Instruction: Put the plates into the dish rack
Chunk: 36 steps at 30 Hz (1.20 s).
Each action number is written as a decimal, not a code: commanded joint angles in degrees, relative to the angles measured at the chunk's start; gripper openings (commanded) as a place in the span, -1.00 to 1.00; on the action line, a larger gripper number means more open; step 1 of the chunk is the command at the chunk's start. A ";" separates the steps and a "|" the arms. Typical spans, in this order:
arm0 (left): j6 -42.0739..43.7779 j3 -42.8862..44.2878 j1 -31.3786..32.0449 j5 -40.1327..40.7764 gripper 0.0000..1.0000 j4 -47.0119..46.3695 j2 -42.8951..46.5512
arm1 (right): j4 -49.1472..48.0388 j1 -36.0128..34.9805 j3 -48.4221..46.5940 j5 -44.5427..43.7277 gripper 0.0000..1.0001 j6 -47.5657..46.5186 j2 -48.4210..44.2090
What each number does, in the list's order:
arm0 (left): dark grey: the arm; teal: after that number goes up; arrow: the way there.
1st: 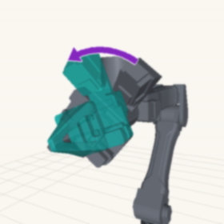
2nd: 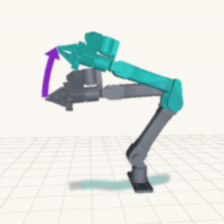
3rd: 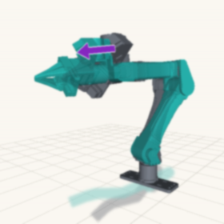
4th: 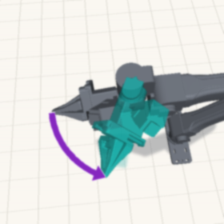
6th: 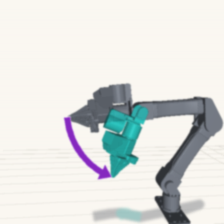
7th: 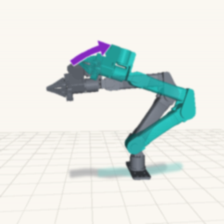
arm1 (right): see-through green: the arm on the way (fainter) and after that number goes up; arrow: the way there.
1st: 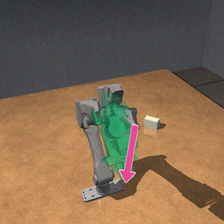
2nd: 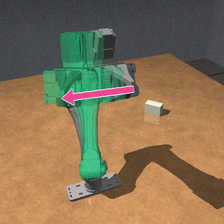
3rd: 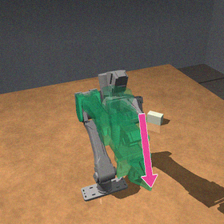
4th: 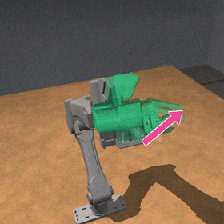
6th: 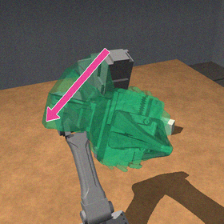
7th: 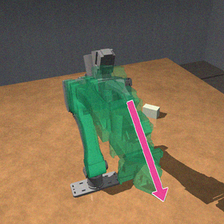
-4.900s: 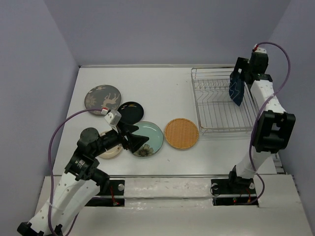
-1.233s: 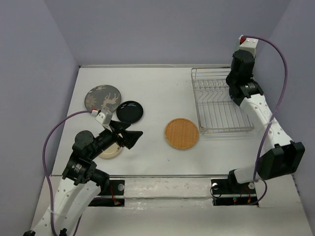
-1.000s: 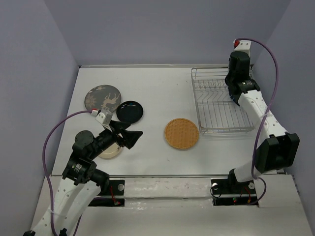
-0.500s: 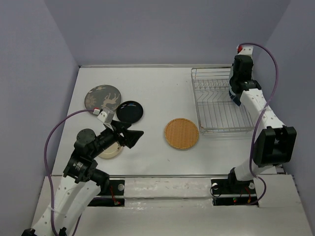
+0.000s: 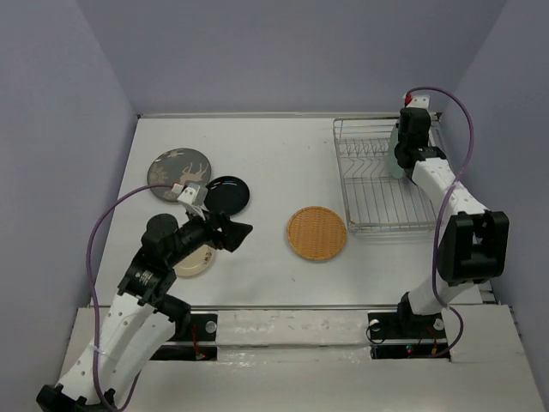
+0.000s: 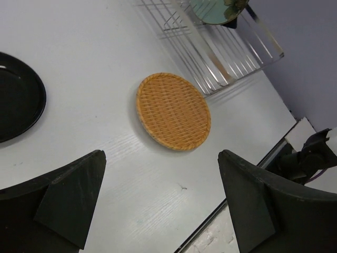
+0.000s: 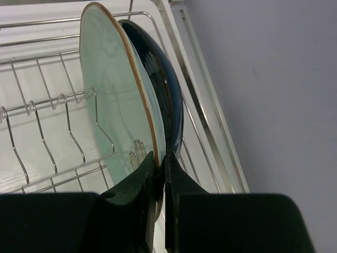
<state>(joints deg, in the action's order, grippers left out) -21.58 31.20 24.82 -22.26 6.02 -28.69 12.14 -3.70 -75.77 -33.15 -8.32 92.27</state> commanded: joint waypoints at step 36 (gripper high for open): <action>-14.89 0.95 17.54 20.60 0.87 -26.50 -49.77 | -0.36 -1.83 17.40 24.44 0.90 32.57 -37.41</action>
<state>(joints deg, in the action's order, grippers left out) -38.06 26.83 40.91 -2.66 -15.46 -73.30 14.15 -4.91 -62.06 -16.69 20.53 59.42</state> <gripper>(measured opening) 0.938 0.947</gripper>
